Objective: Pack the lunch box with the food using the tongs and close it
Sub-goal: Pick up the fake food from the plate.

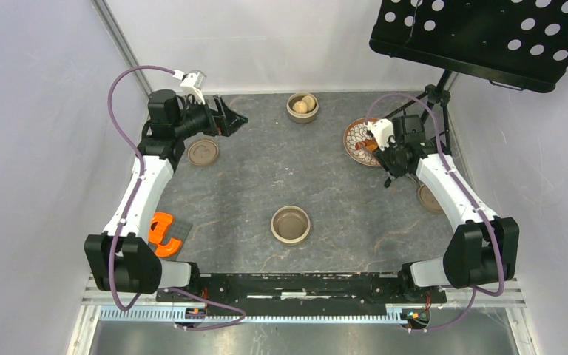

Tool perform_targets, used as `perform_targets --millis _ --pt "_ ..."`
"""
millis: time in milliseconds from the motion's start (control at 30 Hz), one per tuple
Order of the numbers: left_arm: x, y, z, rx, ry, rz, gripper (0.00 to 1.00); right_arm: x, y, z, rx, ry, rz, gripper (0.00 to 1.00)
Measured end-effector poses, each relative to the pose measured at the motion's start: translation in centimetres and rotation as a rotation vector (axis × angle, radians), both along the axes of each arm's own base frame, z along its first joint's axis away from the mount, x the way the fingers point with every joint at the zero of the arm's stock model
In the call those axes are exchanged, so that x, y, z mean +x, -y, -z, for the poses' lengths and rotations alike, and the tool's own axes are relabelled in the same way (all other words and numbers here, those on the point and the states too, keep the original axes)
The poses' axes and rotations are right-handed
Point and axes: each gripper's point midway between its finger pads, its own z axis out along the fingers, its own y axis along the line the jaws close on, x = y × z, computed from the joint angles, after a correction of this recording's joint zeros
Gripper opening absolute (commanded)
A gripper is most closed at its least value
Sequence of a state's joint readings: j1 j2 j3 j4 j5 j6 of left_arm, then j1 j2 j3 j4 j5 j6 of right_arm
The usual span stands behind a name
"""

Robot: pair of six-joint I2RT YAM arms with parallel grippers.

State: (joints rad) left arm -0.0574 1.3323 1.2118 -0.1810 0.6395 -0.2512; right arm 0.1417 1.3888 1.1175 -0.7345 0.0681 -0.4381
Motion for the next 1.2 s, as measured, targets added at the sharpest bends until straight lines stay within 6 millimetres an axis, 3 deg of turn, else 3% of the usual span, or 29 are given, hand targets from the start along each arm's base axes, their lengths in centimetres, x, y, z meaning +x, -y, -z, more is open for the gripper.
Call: perform_targets --millis 600,1000,1200 --pt "-0.2 0.0 -0.1 0.0 0.006 0.0 1.0 -0.6 1.4 2.5 -0.031 -0.076 0.095 0.49" --pt "-0.2 0.0 -0.1 -0.001 0.005 0.001 1.0 0.5 1.3 3.5 -0.014 -0.111 0.094 0.5" --pt "-0.2 0.0 -0.1 -0.001 0.005 0.001 1.0 0.8 1.2 3.8 -0.012 -0.121 0.086 0.43"
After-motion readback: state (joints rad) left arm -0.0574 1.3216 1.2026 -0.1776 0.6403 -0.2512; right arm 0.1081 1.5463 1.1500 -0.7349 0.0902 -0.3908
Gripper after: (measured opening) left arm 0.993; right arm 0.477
